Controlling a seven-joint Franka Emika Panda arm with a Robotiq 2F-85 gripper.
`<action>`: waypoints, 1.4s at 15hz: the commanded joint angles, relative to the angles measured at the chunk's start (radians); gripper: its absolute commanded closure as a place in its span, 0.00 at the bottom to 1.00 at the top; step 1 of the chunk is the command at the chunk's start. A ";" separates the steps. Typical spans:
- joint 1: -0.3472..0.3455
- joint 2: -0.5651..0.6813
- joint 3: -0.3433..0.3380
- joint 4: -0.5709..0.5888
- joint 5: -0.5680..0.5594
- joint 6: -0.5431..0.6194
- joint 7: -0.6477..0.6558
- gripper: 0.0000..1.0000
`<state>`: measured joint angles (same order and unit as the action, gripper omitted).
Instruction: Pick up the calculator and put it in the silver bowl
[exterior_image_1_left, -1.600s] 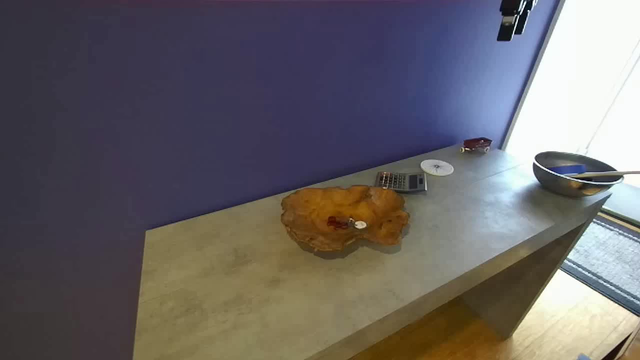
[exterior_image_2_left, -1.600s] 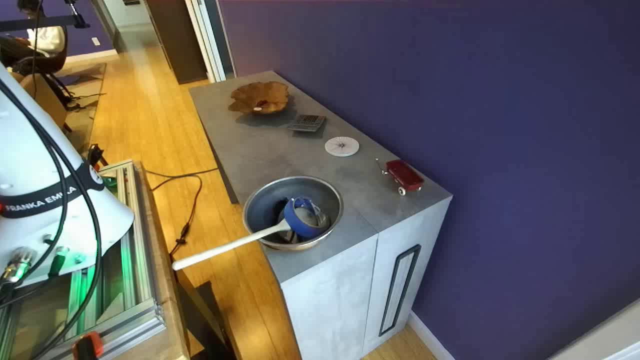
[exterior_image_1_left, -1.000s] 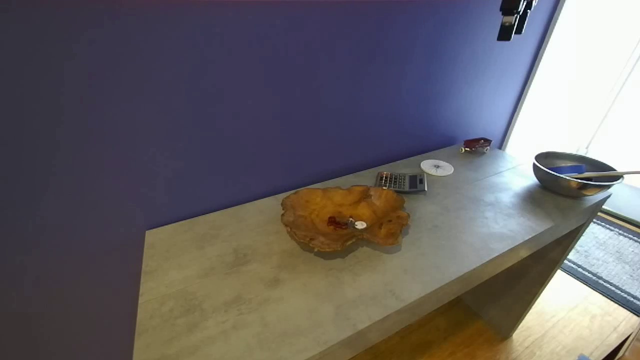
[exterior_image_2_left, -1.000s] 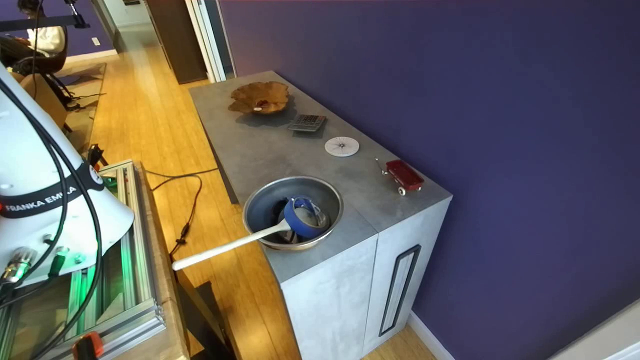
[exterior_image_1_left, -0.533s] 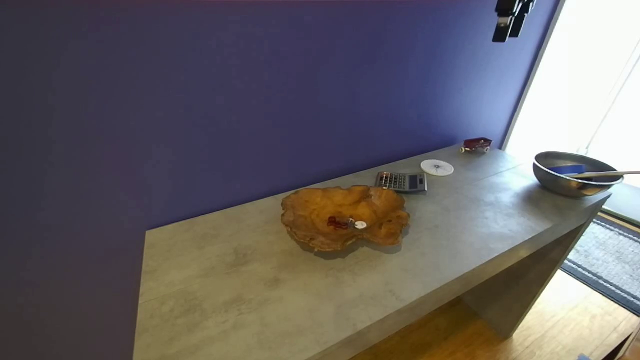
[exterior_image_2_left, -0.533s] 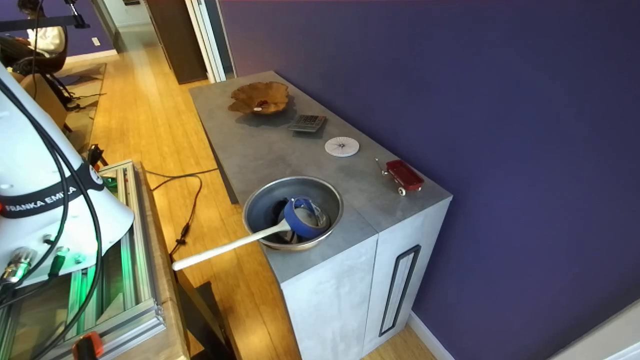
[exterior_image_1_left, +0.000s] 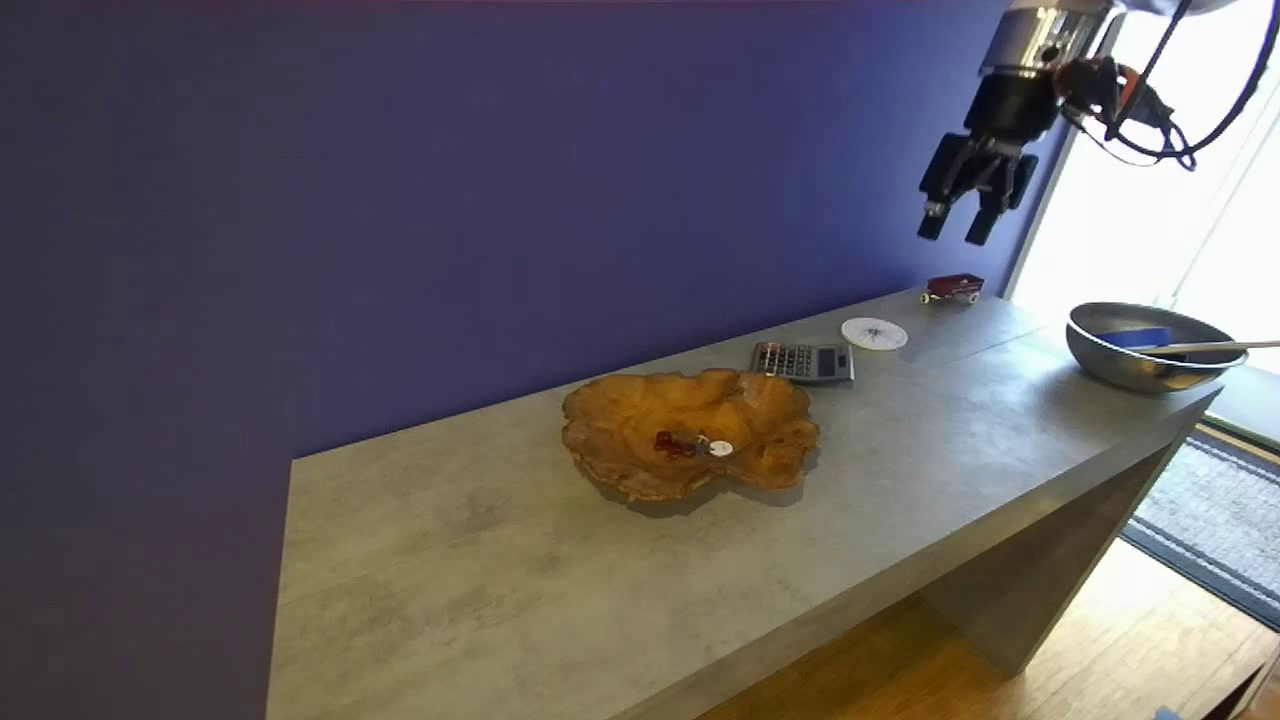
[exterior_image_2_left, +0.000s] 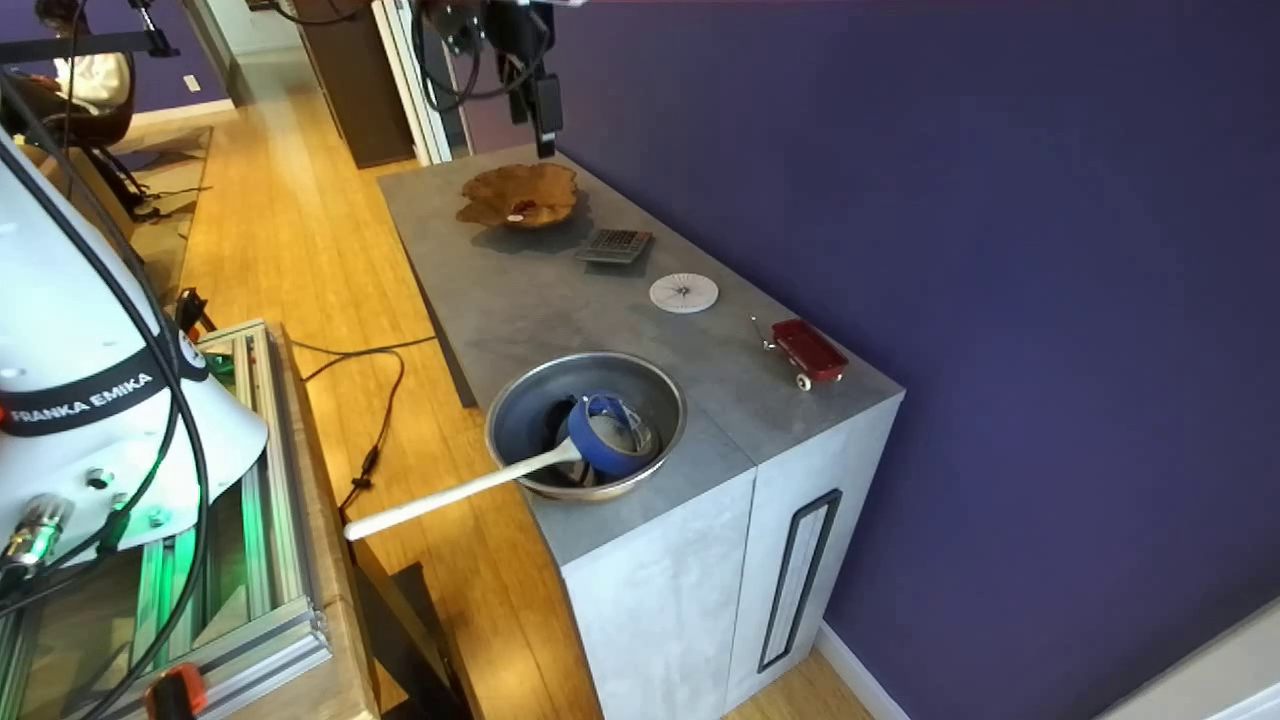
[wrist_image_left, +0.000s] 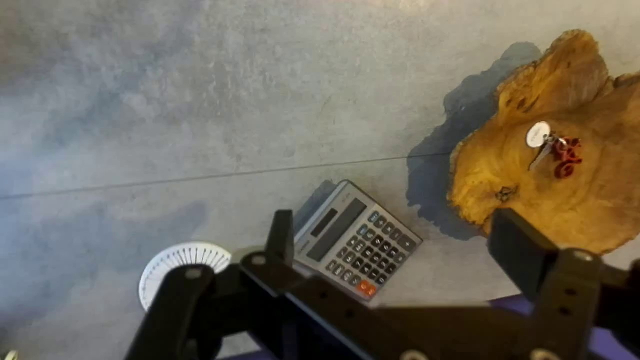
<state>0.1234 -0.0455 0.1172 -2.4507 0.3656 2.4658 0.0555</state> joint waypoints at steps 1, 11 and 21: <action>-0.006 0.216 -0.003 0.047 0.276 0.109 -0.156 0.00; -0.069 0.219 0.049 0.037 0.460 0.150 -0.293 0.00; -0.244 0.433 0.095 0.142 1.044 0.044 -0.845 0.00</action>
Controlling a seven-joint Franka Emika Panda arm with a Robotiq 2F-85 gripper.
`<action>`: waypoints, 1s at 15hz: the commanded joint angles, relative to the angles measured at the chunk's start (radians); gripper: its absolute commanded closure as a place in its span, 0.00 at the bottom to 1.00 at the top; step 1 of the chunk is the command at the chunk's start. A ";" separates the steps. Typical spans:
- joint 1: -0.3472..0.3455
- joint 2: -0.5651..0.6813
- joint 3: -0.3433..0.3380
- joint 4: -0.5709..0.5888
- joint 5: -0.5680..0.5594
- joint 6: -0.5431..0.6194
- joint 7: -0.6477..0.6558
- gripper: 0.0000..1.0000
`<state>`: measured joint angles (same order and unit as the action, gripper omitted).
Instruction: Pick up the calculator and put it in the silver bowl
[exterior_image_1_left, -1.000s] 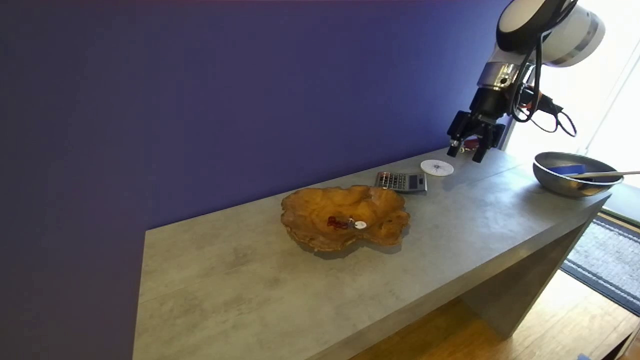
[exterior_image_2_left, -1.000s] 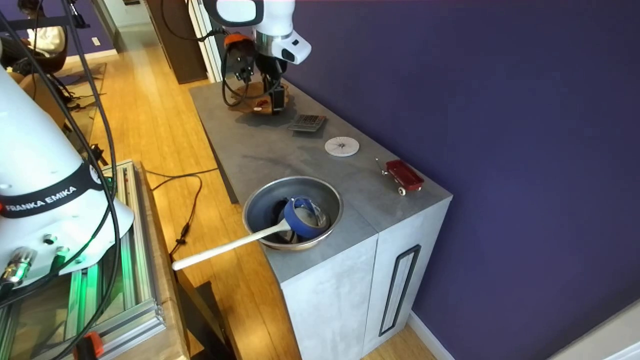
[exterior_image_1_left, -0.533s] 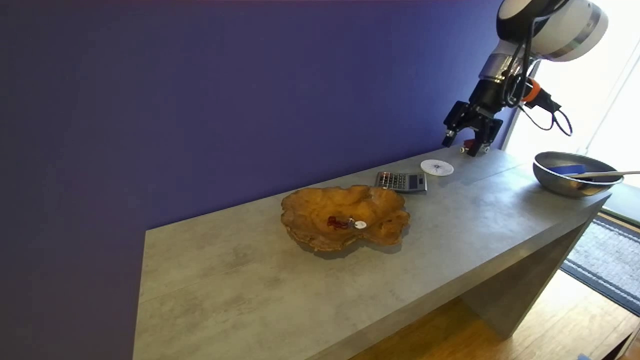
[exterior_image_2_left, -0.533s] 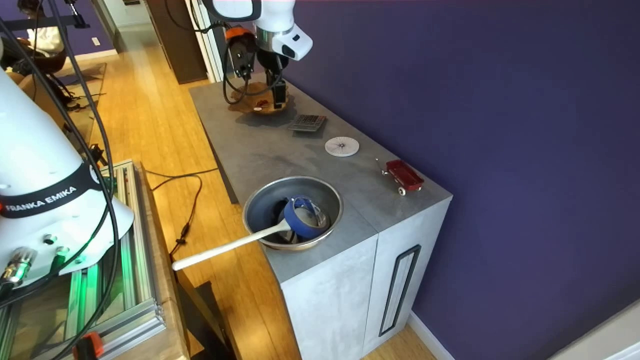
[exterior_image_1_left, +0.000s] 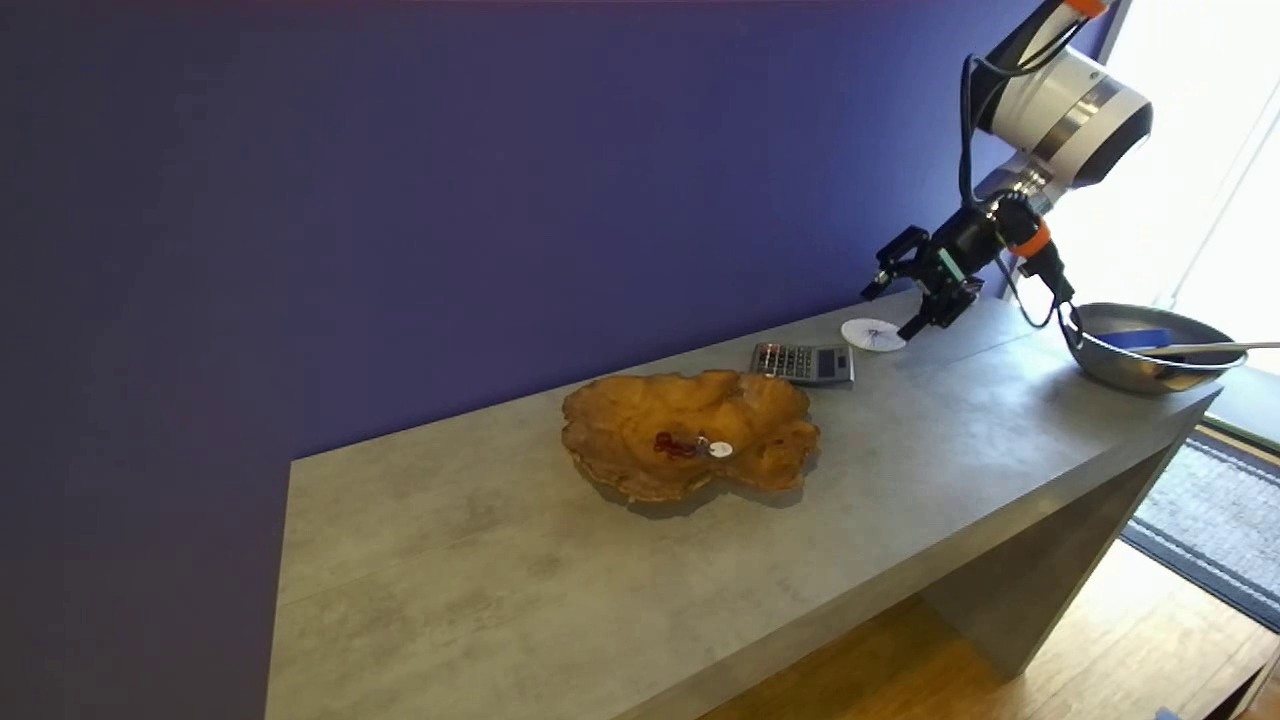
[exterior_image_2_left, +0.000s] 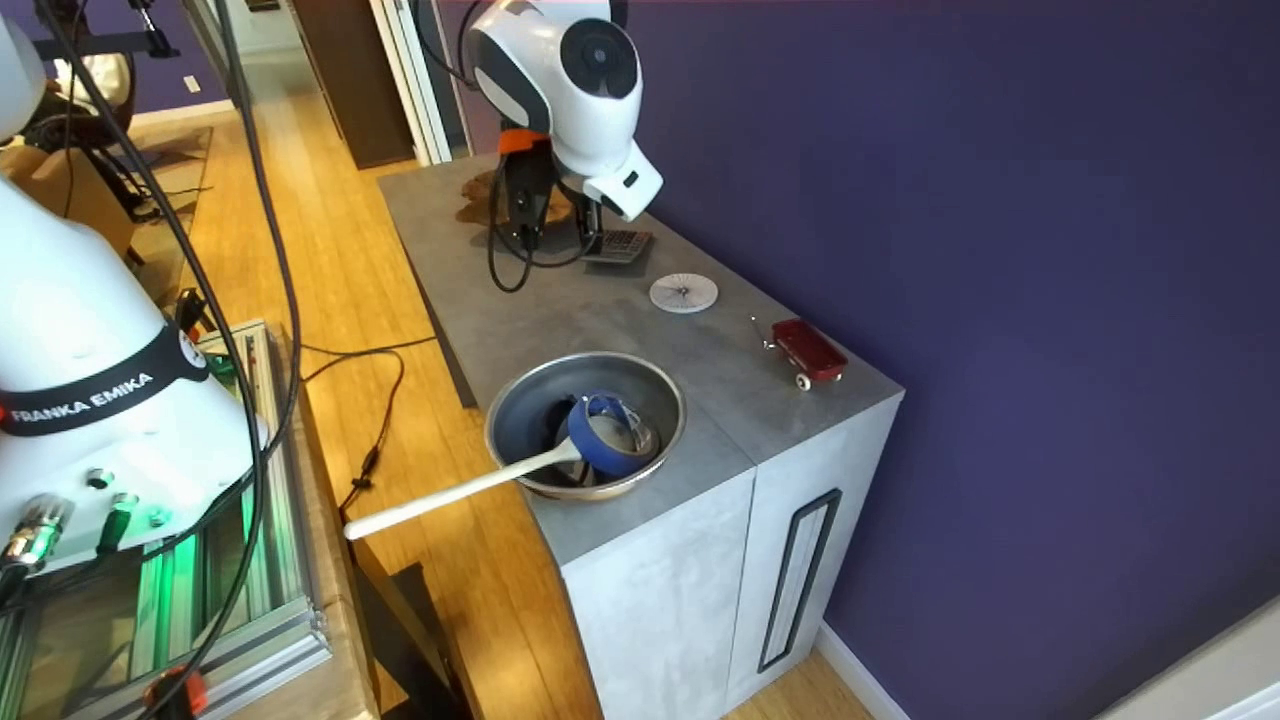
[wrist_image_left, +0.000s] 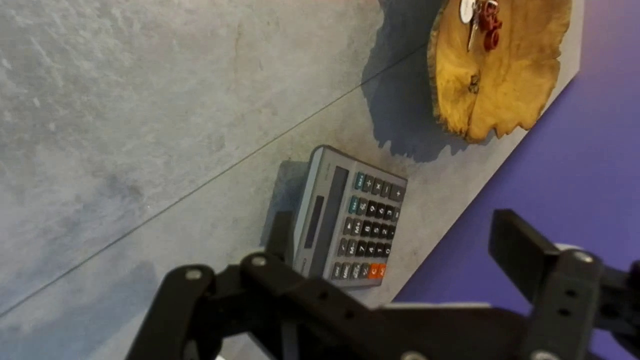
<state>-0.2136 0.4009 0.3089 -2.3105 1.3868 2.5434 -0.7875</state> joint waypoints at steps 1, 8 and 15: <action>0.110 0.016 -0.120 0.010 0.038 -0.044 -0.031 0.00; 0.195 0.115 -0.183 0.129 0.302 -0.041 -0.217 0.00; 0.268 0.207 -0.264 0.179 0.313 -0.070 -0.173 0.00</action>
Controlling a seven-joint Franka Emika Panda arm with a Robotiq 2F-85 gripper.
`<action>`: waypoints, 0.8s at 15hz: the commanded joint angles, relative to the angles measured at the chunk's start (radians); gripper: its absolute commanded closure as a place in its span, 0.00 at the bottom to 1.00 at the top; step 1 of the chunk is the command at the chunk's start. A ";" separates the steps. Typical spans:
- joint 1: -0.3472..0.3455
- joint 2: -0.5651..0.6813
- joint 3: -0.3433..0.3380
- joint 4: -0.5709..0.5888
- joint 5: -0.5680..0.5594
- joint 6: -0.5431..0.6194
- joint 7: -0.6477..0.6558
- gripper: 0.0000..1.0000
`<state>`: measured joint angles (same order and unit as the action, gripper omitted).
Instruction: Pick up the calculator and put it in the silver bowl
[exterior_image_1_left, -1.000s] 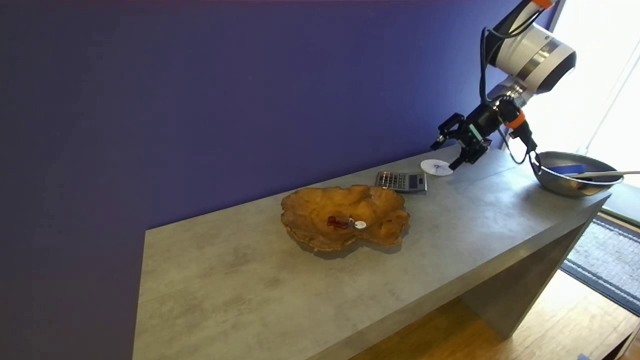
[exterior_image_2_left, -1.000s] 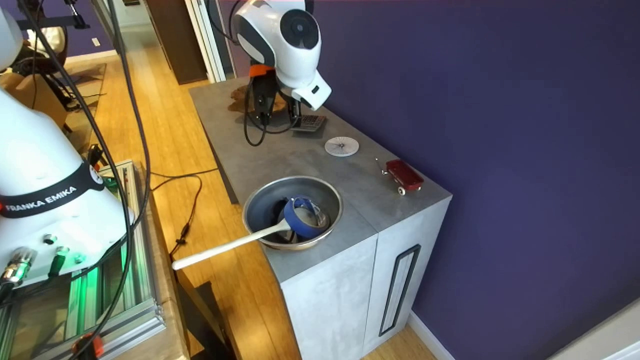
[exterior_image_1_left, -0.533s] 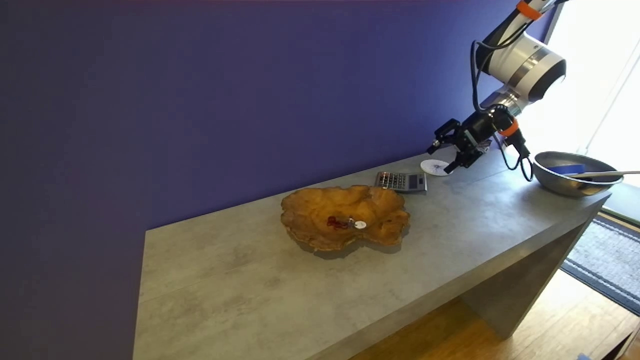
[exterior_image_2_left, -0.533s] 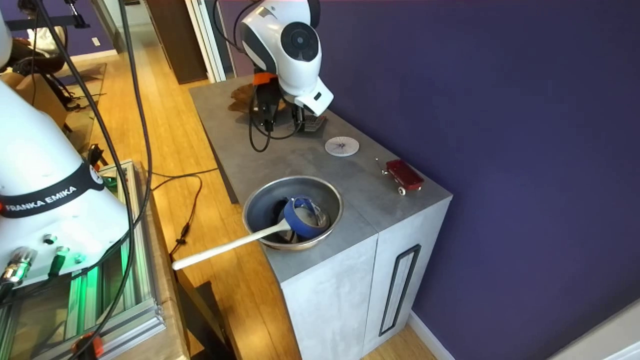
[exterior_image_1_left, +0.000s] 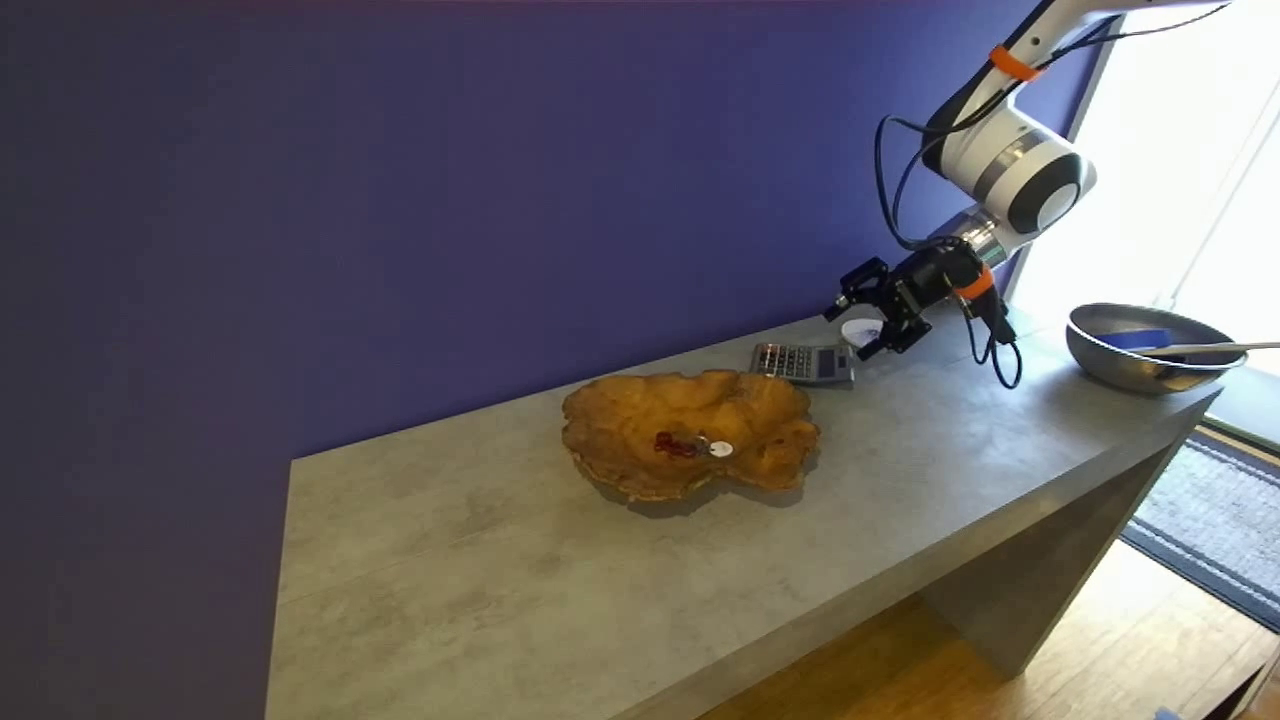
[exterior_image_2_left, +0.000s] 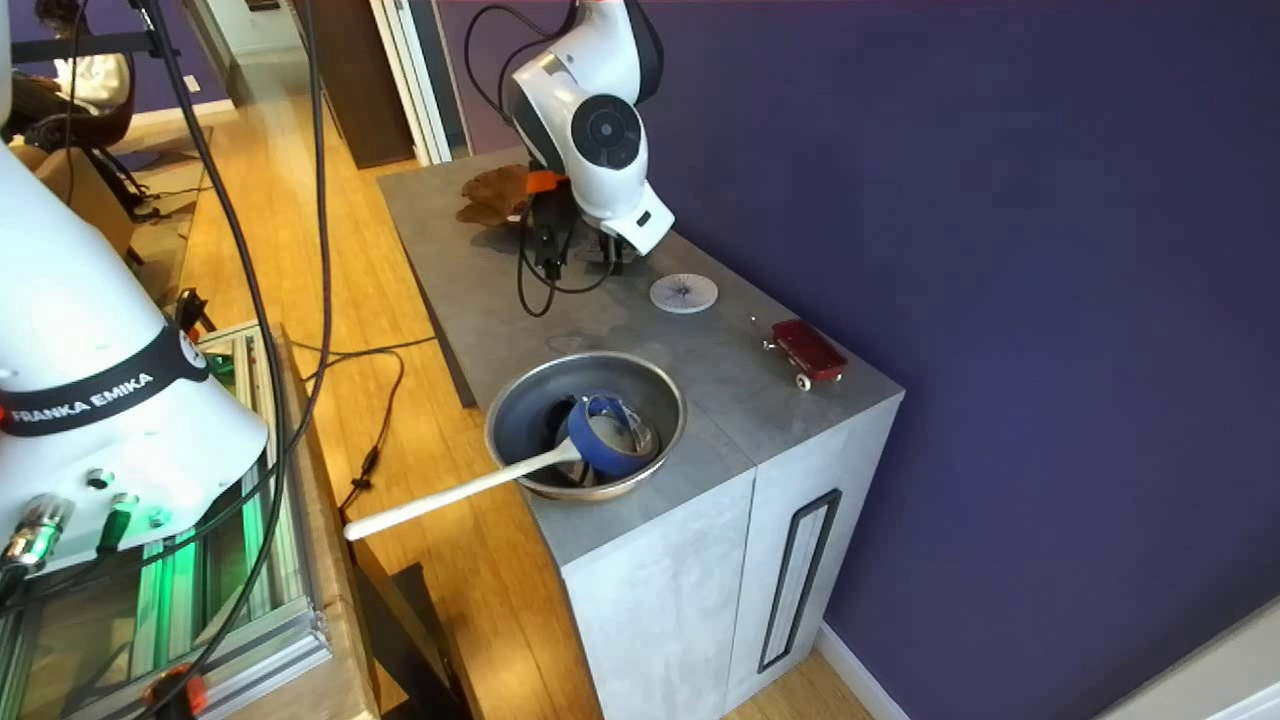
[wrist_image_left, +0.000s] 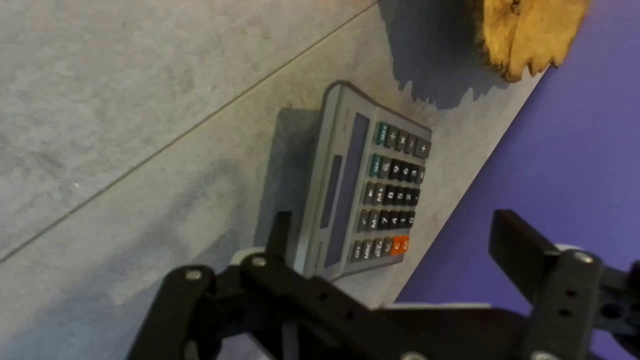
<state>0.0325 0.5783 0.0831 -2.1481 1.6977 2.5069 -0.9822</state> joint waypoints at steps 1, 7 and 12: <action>0.023 0.037 -0.044 0.019 0.008 -0.041 0.018 0.00; 0.024 0.126 -0.047 0.104 0.046 -0.101 0.002 0.31; 0.018 0.165 -0.052 0.153 0.059 -0.158 0.003 0.67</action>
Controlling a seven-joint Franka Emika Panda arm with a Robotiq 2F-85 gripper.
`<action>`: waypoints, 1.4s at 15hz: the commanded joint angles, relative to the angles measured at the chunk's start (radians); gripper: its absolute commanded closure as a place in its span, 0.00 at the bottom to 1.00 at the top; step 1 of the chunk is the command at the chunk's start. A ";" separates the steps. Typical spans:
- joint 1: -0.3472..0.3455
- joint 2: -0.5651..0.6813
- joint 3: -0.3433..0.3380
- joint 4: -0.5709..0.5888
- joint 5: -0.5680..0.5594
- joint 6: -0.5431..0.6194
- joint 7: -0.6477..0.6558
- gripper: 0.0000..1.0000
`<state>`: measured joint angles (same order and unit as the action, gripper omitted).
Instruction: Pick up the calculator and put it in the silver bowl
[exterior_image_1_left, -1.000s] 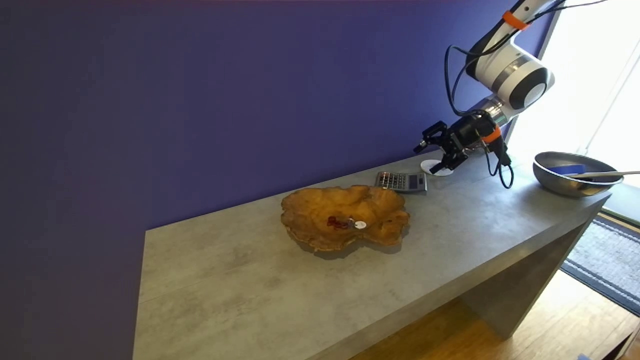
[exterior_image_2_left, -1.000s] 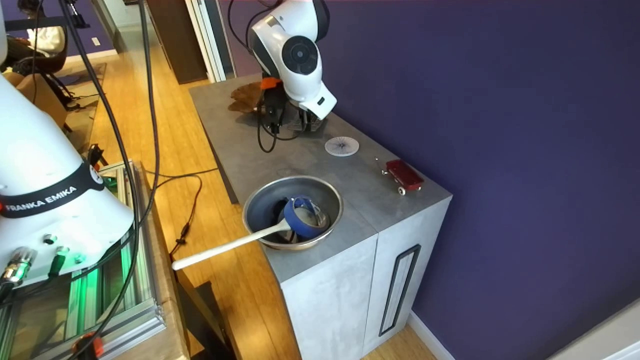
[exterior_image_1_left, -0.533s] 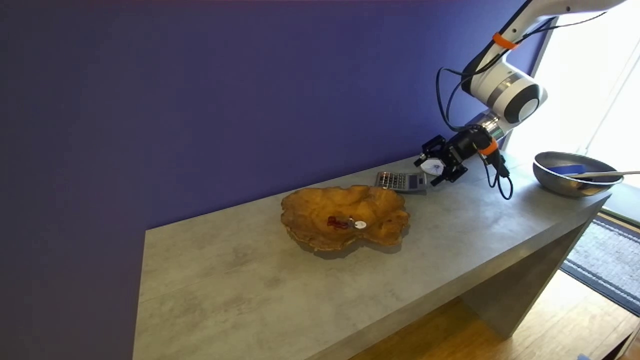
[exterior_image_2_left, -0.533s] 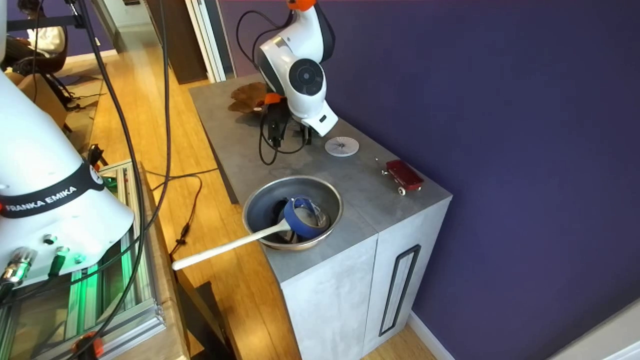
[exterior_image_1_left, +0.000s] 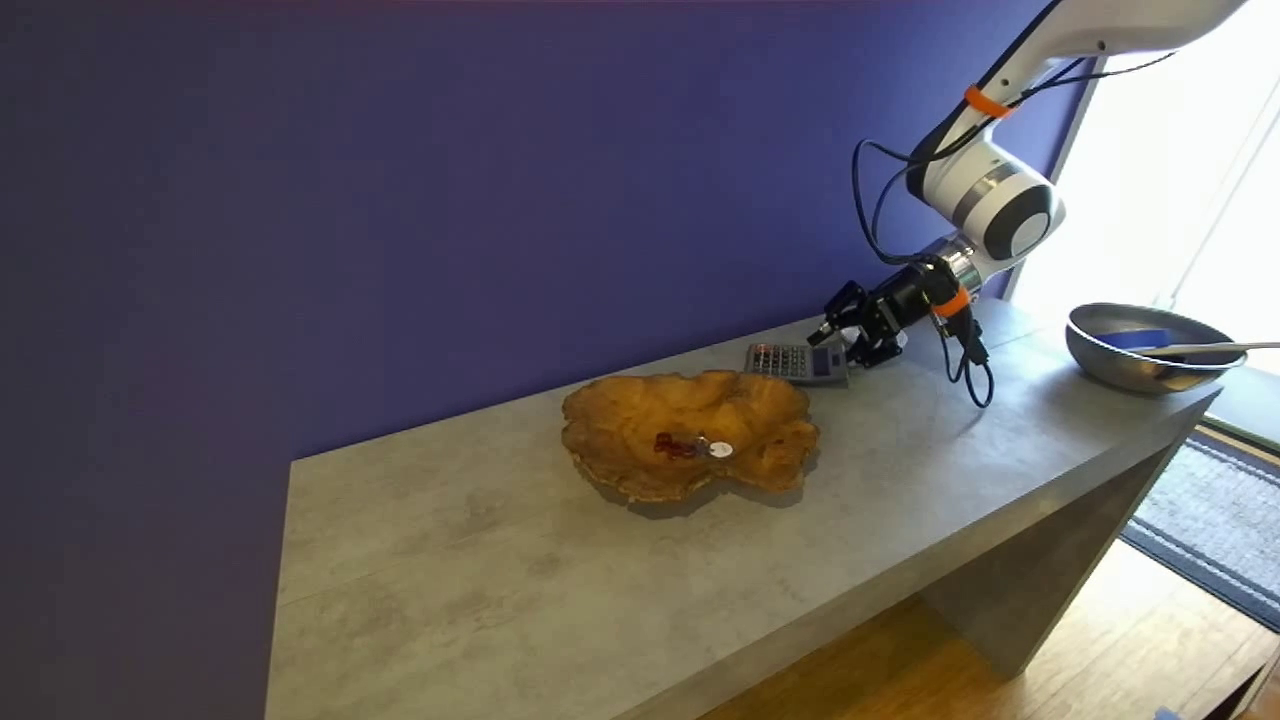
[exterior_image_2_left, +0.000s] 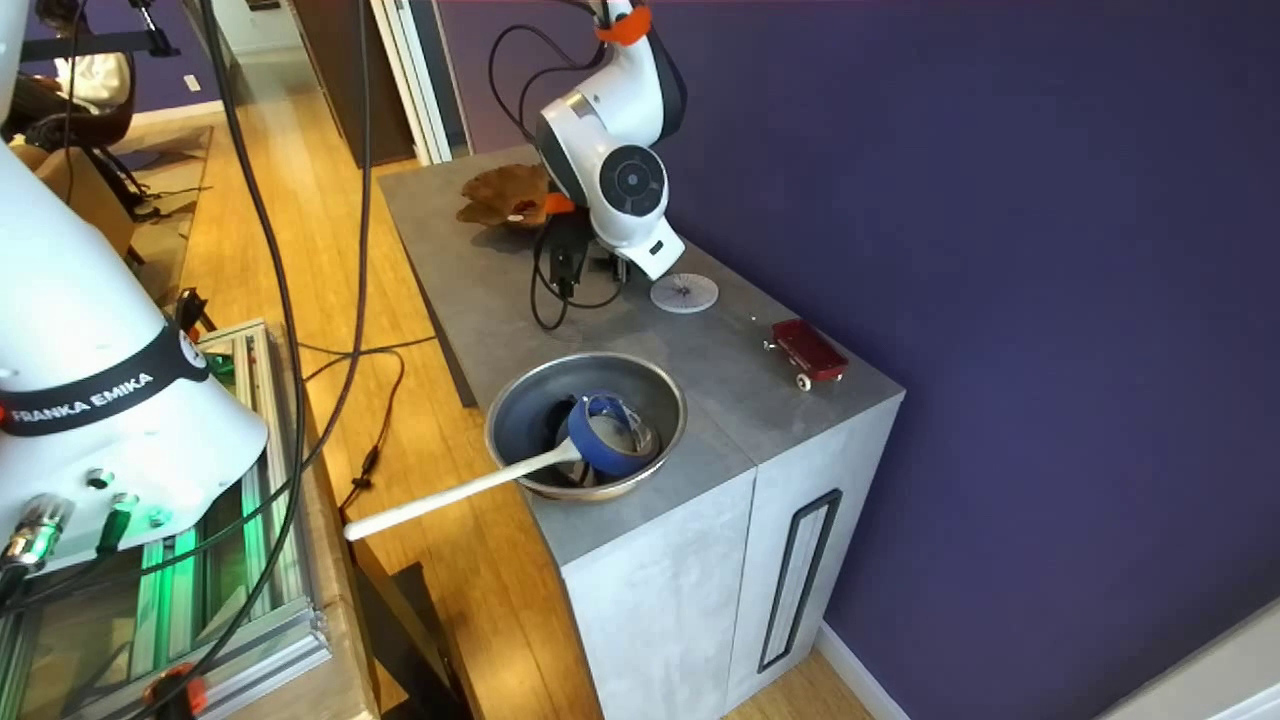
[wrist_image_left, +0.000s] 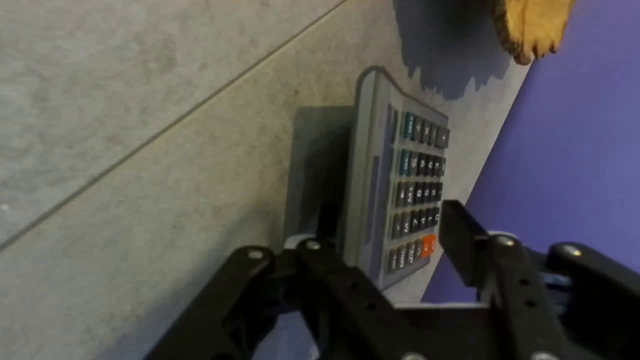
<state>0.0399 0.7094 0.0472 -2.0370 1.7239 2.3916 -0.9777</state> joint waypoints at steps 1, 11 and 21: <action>0.003 0.033 -0.015 0.042 0.032 -0.070 -0.007 0.73; -0.043 -0.080 -0.043 -0.056 0.019 -0.416 -0.229 0.96; 0.078 -0.378 -0.048 -0.292 -0.260 -0.363 -0.270 0.96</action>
<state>0.1258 0.4877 0.0155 -2.1536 1.5611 2.0329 -1.2237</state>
